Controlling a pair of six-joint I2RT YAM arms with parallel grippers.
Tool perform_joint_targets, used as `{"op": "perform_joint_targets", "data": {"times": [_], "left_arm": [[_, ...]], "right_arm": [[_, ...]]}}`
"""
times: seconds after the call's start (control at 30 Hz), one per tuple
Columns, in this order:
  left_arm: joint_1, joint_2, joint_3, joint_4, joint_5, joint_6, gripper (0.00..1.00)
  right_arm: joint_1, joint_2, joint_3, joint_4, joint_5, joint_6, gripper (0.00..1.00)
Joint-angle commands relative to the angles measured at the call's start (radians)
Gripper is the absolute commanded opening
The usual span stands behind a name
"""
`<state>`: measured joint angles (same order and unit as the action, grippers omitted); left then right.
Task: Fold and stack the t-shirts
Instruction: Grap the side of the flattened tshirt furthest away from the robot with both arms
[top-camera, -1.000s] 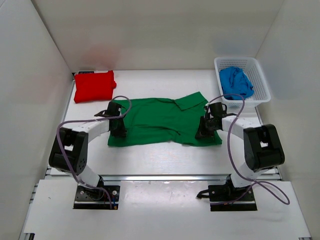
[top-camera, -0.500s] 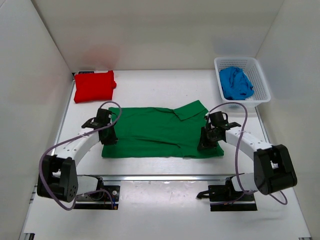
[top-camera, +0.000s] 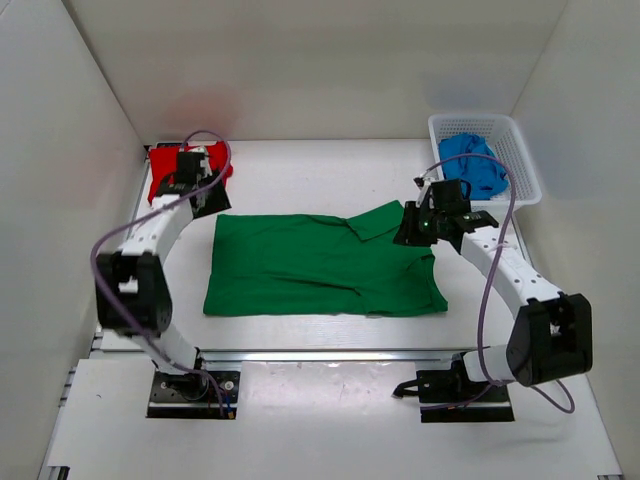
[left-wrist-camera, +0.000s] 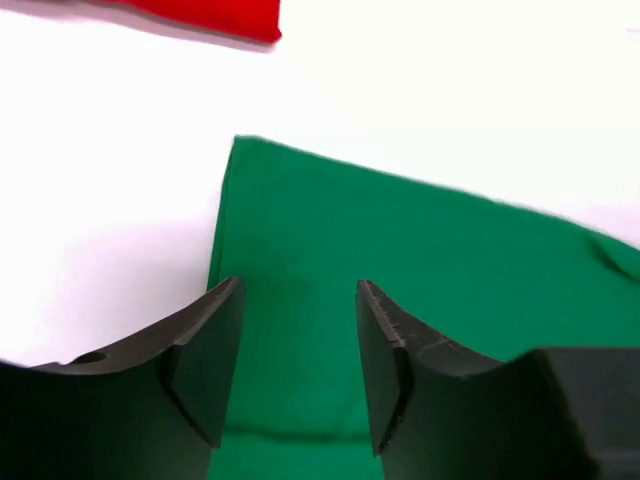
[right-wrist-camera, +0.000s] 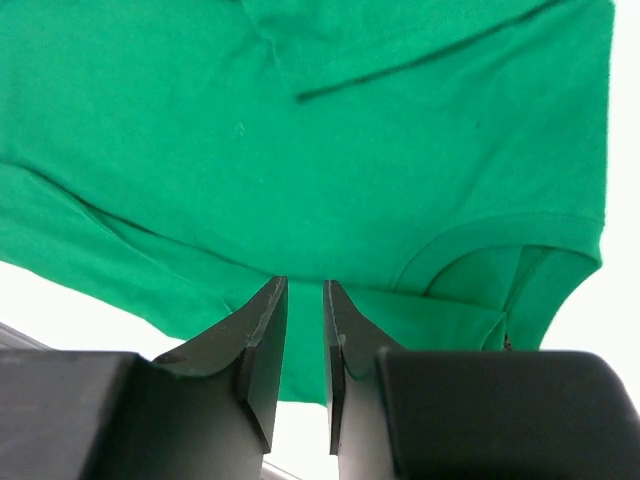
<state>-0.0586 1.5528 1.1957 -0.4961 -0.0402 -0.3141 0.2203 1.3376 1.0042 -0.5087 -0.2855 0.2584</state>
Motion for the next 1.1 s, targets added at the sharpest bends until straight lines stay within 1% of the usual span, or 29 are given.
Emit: {"op": "perform_joint_targets", "data": {"times": [0.0,0.07,0.2,0.23,0.3,0.4,0.47,0.67,0.7,0.73,0.77,0.8,0.83,0.87,0.9,0.93,1.0,1.07], "left_arm": [[0.014,0.166,0.138,-0.028,-0.026,0.015,0.58],[0.019,0.236,0.194,-0.045,-0.023,0.004,0.55],[0.034,0.380,0.307,-0.088,-0.023,-0.011,0.55],[0.036,0.403,0.323,-0.099,-0.029,-0.011,0.53],[0.037,0.441,0.330,-0.099,-0.032,-0.023,0.52],[0.045,0.466,0.300,-0.065,-0.036,-0.019,0.51],[0.049,0.470,0.286,-0.044,-0.053,-0.023,0.53],[0.049,0.520,0.306,-0.056,-0.075,-0.013,0.58],[0.051,0.520,0.303,-0.052,-0.067,-0.014,0.60],[0.058,0.526,0.300,-0.047,-0.066,-0.019,0.60],[0.056,0.529,0.286,-0.039,-0.063,-0.023,0.59],[0.057,0.532,0.285,-0.026,-0.046,-0.026,0.52],[0.057,0.532,0.278,-0.019,-0.038,-0.031,0.32],[0.059,0.529,0.278,-0.016,-0.021,-0.028,0.24],[0.057,0.535,0.280,-0.019,-0.018,-0.026,0.13],[0.056,0.538,0.285,-0.021,-0.010,-0.026,0.06],[0.057,0.532,0.282,-0.016,-0.013,-0.017,0.04],[0.057,0.527,0.269,-0.007,-0.017,-0.017,0.10]], "right_arm": [[-0.002,0.037,0.022,0.028,-0.017,-0.021,0.19],[-0.007,0.064,0.025,0.038,-0.024,-0.022,0.19],[-0.026,0.110,0.043,0.053,-0.027,-0.028,0.19],[-0.039,0.121,0.059,0.056,-0.024,-0.034,0.18],[-0.036,0.142,0.074,0.061,-0.034,-0.039,0.18],[-0.042,0.184,0.108,0.056,-0.030,-0.041,0.17],[-0.039,0.201,0.114,0.055,-0.032,-0.051,0.17],[-0.030,0.273,0.157,0.058,-0.023,-0.057,0.18],[-0.030,0.282,0.160,0.077,-0.021,-0.051,0.18],[-0.038,0.302,0.168,0.091,-0.018,-0.045,0.22],[-0.039,0.319,0.177,0.108,-0.015,-0.044,0.29],[-0.041,0.346,0.185,0.131,-0.008,-0.033,0.32],[-0.048,0.357,0.189,0.148,0.008,-0.022,0.36],[-0.053,0.382,0.214,0.160,0.026,-0.010,0.37],[-0.059,0.406,0.229,0.165,0.028,-0.013,0.38],[-0.062,0.429,0.246,0.174,0.048,-0.013,0.38],[-0.070,0.458,0.275,0.174,0.089,-0.002,0.38],[-0.071,0.486,0.301,0.194,0.111,-0.001,0.38]]}}
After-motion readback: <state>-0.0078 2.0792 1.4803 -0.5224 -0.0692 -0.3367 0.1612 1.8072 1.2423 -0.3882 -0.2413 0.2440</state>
